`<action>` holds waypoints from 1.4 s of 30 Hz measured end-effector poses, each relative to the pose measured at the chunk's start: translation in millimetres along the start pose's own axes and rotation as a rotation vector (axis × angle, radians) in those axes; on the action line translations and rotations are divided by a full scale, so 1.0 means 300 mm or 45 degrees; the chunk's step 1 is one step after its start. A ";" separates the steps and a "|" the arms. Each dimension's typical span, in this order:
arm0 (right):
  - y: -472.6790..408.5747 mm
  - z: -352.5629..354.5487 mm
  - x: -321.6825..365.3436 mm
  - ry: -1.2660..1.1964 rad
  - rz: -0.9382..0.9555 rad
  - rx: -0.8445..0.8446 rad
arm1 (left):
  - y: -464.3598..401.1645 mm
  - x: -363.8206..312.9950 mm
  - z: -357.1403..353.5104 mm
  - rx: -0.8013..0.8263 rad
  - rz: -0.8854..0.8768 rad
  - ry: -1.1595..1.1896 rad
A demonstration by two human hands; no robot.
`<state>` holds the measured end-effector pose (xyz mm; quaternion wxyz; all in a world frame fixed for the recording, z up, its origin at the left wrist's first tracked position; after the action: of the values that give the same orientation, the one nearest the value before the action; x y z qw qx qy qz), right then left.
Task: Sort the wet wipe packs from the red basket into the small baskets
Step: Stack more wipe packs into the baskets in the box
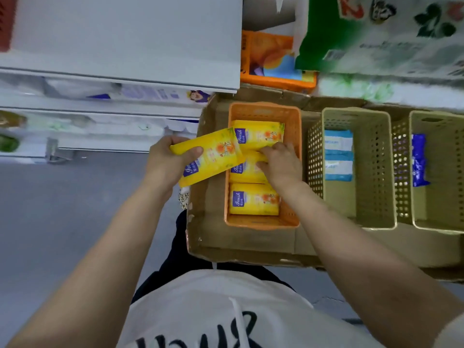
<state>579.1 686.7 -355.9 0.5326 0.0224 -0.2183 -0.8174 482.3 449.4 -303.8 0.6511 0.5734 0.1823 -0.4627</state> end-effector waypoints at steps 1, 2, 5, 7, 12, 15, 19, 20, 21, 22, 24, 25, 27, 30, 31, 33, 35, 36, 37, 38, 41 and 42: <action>0.005 -0.004 0.001 -0.003 -0.011 -0.014 | 0.004 0.006 0.000 0.001 0.003 -0.004; 0.010 -0.006 0.005 -0.013 -0.027 -0.031 | 0.008 0.011 0.001 0.003 0.006 -0.010; 0.015 -0.009 0.026 0.005 -0.065 -0.094 | 0.013 0.018 -0.004 0.031 -0.001 -0.028; 0.007 0.001 0.035 -0.005 -0.058 -0.107 | 0.013 0.014 -0.014 0.081 0.001 -0.052; -0.013 0.169 0.013 -0.955 -0.152 -0.182 | 0.016 -0.024 -0.074 0.316 -0.004 -0.162; 0.022 0.268 0.047 -1.009 0.141 0.443 | 0.026 -0.062 -0.149 0.497 -0.011 -0.191; 0.050 0.270 -0.001 -0.609 0.123 0.464 | 0.024 -0.054 -0.231 0.383 -0.012 -0.063; 0.054 0.265 -0.029 -0.507 0.061 0.362 | 0.018 -0.040 -0.236 0.281 -0.028 -0.043; 0.061 0.256 -0.059 -0.391 0.003 0.306 | 0.012 -0.024 -0.240 0.217 -0.035 -0.053; 0.071 0.244 -0.083 -0.320 -0.044 0.302 | 0.008 -0.007 -0.243 0.209 -0.014 -0.063; 0.087 0.199 -0.101 -0.288 -0.055 0.400 | 0.004 0.033 -0.258 0.281 0.060 -0.066; 0.095 0.170 -0.092 -0.285 -0.024 0.464 | 0.003 0.051 -0.266 0.298 0.075 -0.085; 0.110 0.105 -0.054 -0.202 0.064 0.581 | 0.000 0.071 -0.272 0.276 0.093 -0.070; 0.119 0.013 -0.006 -0.161 0.115 0.655 | -0.006 0.087 -0.270 0.282 0.145 0.058; 0.119 -0.007 0.001 -0.187 0.105 0.657 | -0.007 0.090 -0.267 0.292 0.150 0.066; 0.113 -0.027 0.005 -0.191 0.084 0.651 | -0.008 0.095 -0.263 0.310 0.154 0.081; 0.106 -0.031 0.002 -0.134 0.079 0.673 | -0.010 0.100 -0.265 0.315 0.159 0.098; 0.104 -0.031 0.003 -0.103 0.075 0.684 | -0.010 0.101 -0.267 0.310 0.159 0.098; 0.103 -0.032 0.006 -0.062 0.074 0.682 | -0.011 0.101 -0.269 0.302 0.159 0.093; 0.104 -0.034 0.011 0.002 0.075 0.658 | -0.013 0.102 -0.270 0.296 0.159 0.089; 0.123 -0.045 0.023 0.214 0.110 0.475 | -0.019 0.105 -0.271 0.296 0.164 0.083; 0.129 -0.048 0.022 0.211 0.112 0.436 | -0.019 0.105 -0.272 0.296 0.164 0.079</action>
<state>613.6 663.0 -352.9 0.5725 0.1703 -0.3104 -0.7395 517.5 512.2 -353.8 0.6026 0.6697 0.1103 -0.4197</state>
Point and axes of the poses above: each hand's wrist, its own y-axis away from the middle knuckle, its own z-axis out of the back of the hand, x = y × z, the point moved 2 cm from there along -y, towards the middle knuckle, and after that the axes turned 2 degrees about z, right-handed, at the moved point
